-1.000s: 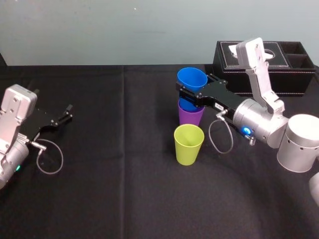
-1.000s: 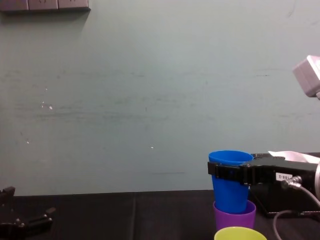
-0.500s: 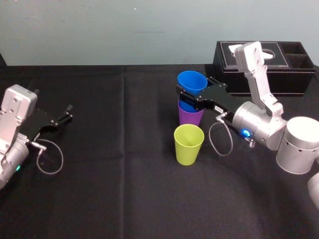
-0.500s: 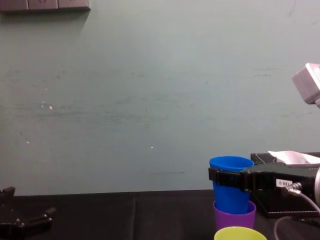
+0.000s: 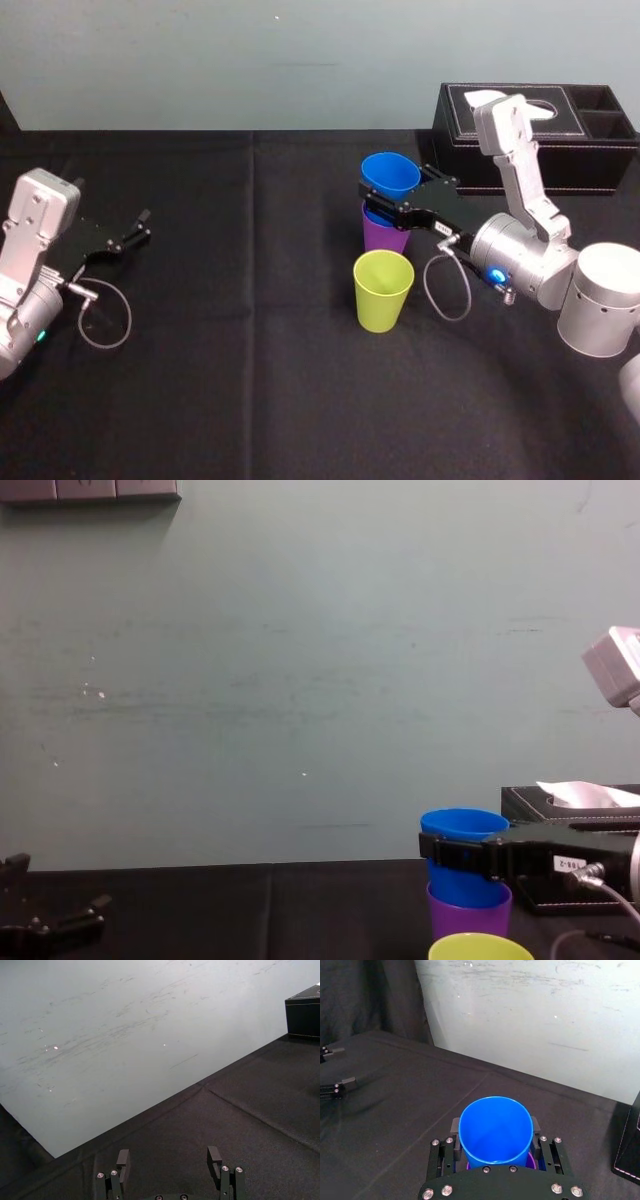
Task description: Stack the three plastic cups sequentially using one hand.
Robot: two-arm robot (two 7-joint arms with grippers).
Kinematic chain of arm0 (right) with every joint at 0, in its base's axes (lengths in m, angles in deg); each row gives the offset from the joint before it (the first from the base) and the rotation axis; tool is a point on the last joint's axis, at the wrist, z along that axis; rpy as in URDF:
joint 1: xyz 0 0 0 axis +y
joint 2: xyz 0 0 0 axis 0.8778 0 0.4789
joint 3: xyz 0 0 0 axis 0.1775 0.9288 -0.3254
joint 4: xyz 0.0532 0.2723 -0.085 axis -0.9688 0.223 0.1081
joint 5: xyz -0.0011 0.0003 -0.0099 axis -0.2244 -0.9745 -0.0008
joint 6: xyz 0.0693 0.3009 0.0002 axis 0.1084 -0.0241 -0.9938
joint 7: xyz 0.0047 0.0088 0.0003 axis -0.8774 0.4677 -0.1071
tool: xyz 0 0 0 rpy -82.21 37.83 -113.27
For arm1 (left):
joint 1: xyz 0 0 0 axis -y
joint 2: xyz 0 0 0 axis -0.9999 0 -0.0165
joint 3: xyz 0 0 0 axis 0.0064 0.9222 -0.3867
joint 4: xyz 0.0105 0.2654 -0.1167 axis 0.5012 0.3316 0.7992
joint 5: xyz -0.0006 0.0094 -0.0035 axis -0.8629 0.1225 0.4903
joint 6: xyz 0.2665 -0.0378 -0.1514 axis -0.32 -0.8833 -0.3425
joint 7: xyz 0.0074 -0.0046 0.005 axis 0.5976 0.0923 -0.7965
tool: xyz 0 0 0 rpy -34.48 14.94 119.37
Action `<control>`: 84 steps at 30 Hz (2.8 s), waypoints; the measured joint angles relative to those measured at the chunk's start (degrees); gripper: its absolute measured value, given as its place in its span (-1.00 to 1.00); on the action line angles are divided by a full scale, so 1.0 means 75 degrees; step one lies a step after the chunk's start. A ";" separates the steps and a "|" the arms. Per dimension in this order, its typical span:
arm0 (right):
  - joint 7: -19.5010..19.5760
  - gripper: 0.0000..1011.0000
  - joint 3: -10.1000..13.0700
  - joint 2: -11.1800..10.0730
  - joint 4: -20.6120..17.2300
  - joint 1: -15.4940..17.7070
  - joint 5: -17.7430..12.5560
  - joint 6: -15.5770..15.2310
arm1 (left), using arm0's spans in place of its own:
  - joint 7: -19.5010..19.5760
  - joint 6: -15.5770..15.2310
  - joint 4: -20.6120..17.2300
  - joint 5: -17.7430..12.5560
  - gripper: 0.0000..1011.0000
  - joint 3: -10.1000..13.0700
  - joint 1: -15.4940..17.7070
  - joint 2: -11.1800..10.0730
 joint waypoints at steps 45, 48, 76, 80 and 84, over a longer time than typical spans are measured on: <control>-0.0122 0.98 -0.0019 0.0002 0.0239 0.0004 -0.0011 0.0059 | 0.0000 0.0000 0.0000 0.0000 1.00 0.0000 0.0000 0.0000; -0.0121 0.98 -0.0019 0.0002 0.0237 0.0003 -0.0013 0.0056 | 0.0000 0.0000 0.0000 0.0000 1.00 0.0000 0.0000 0.0000; -0.0342 0.98 0.1153 -0.1983 -0.2505 0.3015 -0.0079 0.0942 | 0.0000 0.0000 0.0000 0.0000 1.00 0.0000 0.0000 0.0000; -0.0408 0.98 0.1256 -0.2116 -0.2621 0.3466 -0.0042 0.1158 | 0.0000 0.0000 0.0000 0.0000 1.00 0.0000 0.0000 0.0000; -0.0466 0.98 0.1253 -0.2145 -0.2603 0.3756 0.0098 0.1411 | 0.0000 0.0000 0.0000 0.0000 1.00 0.0000 0.0000 0.0000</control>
